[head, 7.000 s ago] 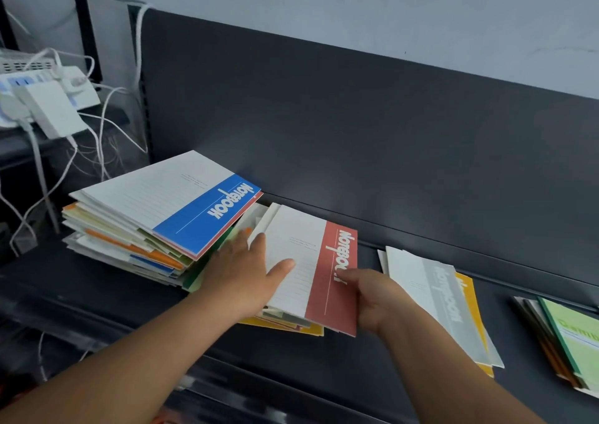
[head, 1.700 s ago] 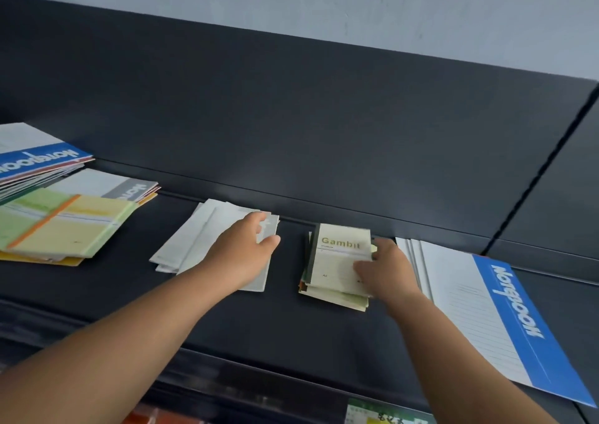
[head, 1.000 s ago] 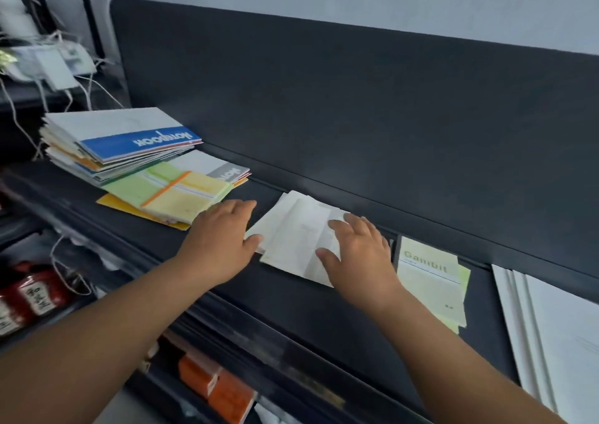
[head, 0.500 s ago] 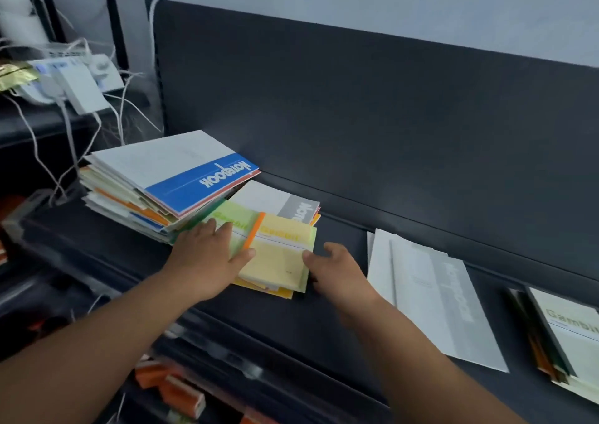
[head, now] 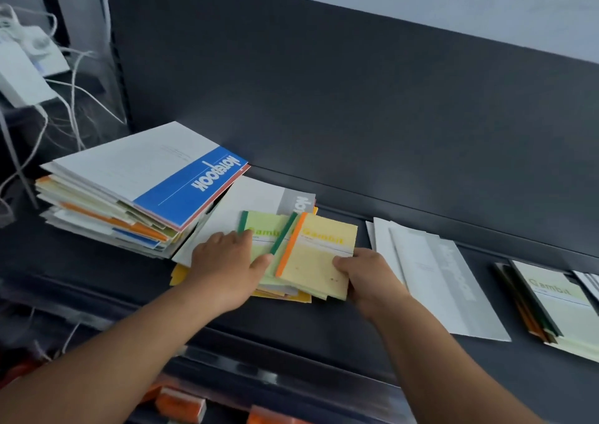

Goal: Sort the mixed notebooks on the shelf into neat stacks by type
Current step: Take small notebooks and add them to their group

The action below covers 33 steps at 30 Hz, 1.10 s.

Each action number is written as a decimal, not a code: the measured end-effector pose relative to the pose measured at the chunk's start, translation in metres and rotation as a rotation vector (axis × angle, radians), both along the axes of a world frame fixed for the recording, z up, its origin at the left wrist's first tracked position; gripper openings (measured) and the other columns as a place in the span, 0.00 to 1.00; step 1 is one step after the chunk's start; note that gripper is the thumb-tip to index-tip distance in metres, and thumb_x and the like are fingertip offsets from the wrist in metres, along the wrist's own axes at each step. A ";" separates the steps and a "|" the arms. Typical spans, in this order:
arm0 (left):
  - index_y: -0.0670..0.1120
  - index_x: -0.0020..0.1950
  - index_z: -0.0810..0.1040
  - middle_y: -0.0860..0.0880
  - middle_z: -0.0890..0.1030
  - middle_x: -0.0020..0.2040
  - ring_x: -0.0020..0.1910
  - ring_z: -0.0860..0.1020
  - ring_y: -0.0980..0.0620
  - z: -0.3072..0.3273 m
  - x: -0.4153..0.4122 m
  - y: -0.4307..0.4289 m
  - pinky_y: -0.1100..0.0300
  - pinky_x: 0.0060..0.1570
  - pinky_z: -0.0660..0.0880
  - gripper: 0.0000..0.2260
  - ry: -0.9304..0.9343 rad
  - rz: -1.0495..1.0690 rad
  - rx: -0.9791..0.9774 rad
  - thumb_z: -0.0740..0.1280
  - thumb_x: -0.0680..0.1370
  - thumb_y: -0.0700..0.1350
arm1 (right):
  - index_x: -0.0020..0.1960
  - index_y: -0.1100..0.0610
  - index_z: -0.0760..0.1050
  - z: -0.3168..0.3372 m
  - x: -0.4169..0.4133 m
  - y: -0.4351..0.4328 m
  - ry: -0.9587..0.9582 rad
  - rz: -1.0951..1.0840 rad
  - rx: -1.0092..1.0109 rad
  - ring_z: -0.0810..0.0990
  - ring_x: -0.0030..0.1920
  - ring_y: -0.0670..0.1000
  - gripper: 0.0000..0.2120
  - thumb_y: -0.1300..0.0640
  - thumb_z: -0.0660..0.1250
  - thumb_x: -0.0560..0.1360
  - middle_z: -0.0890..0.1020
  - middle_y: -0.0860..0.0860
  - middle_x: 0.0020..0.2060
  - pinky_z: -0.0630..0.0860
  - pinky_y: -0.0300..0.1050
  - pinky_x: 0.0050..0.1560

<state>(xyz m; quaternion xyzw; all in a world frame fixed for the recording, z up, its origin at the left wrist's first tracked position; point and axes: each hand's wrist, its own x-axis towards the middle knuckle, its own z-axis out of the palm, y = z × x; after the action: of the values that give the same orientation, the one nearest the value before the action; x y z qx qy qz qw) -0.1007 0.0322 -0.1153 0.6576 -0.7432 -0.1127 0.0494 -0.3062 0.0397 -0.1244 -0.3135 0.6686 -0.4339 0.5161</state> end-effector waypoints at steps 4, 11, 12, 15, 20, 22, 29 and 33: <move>0.49 0.72 0.62 0.49 0.75 0.63 0.61 0.73 0.49 0.010 -0.012 0.002 0.52 0.57 0.71 0.21 0.116 -0.010 0.024 0.54 0.81 0.55 | 0.56 0.58 0.75 0.000 0.006 -0.002 0.055 0.025 0.011 0.82 0.49 0.57 0.09 0.66 0.60 0.79 0.82 0.54 0.51 0.82 0.55 0.50; 0.53 0.72 0.64 0.60 0.75 0.47 0.47 0.77 0.57 0.020 -0.034 0.007 0.59 0.45 0.76 0.18 0.776 0.150 0.193 0.57 0.82 0.41 | 0.60 0.57 0.75 0.005 0.002 0.000 0.067 0.029 0.043 0.81 0.49 0.55 0.13 0.66 0.58 0.79 0.82 0.52 0.50 0.82 0.54 0.50; 0.52 0.72 0.65 0.61 0.73 0.45 0.44 0.76 0.59 0.022 -0.036 0.009 0.61 0.40 0.75 0.18 0.857 0.181 0.198 0.57 0.82 0.40 | 0.60 0.57 0.75 0.006 -0.003 0.001 0.055 0.017 0.047 0.81 0.50 0.55 0.14 0.66 0.58 0.79 0.82 0.52 0.51 0.82 0.53 0.49; 0.51 0.73 0.65 0.56 0.77 0.54 0.41 0.75 0.62 0.028 -0.045 0.012 0.65 0.34 0.70 0.21 1.017 0.247 0.174 0.59 0.81 0.37 | 0.61 0.57 0.76 0.010 -0.016 0.004 0.005 -0.011 0.048 0.81 0.51 0.56 0.13 0.65 0.60 0.78 0.82 0.54 0.52 0.81 0.53 0.50; 0.54 0.73 0.65 0.56 0.75 0.61 0.40 0.74 0.62 0.036 -0.078 0.012 0.67 0.31 0.69 0.25 1.039 0.248 0.085 0.63 0.79 0.36 | 0.55 0.58 0.77 0.024 -0.052 0.018 -0.064 -0.064 -0.032 0.82 0.49 0.57 0.12 0.68 0.59 0.77 0.83 0.55 0.49 0.81 0.54 0.49; 0.55 0.72 0.66 0.57 0.74 0.59 0.42 0.75 0.61 0.037 -0.100 0.013 0.66 0.31 0.70 0.25 1.028 0.209 0.080 0.64 0.79 0.35 | 0.53 0.57 0.78 0.030 -0.074 0.028 -0.039 -0.081 -0.058 0.82 0.47 0.56 0.12 0.69 0.59 0.77 0.83 0.54 0.47 0.82 0.54 0.47; 0.52 0.70 0.70 0.52 0.74 0.65 0.54 0.75 0.57 0.041 -0.211 0.028 0.65 0.37 0.70 0.24 1.015 -0.005 0.172 0.61 0.77 0.32 | 0.56 0.55 0.78 0.046 -0.181 0.072 0.191 -0.171 -0.094 0.81 0.46 0.54 0.14 0.67 0.60 0.76 0.84 0.53 0.48 0.79 0.49 0.46; 0.51 0.71 0.68 0.50 0.71 0.69 0.63 0.71 0.52 0.046 -0.281 0.041 0.64 0.46 0.68 0.23 0.941 -0.138 0.223 0.61 0.77 0.36 | 0.53 0.54 0.78 0.059 -0.243 0.098 0.305 -0.220 -0.076 0.77 0.38 0.54 0.14 0.67 0.58 0.76 0.81 0.54 0.43 0.75 0.42 0.29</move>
<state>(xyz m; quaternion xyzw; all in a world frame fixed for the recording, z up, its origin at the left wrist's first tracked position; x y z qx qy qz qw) -0.3819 0.0735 -0.0696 0.4857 -0.6656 -0.4796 0.3018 -0.5488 0.1378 -0.0649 -0.3200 0.7525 -0.4602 0.3458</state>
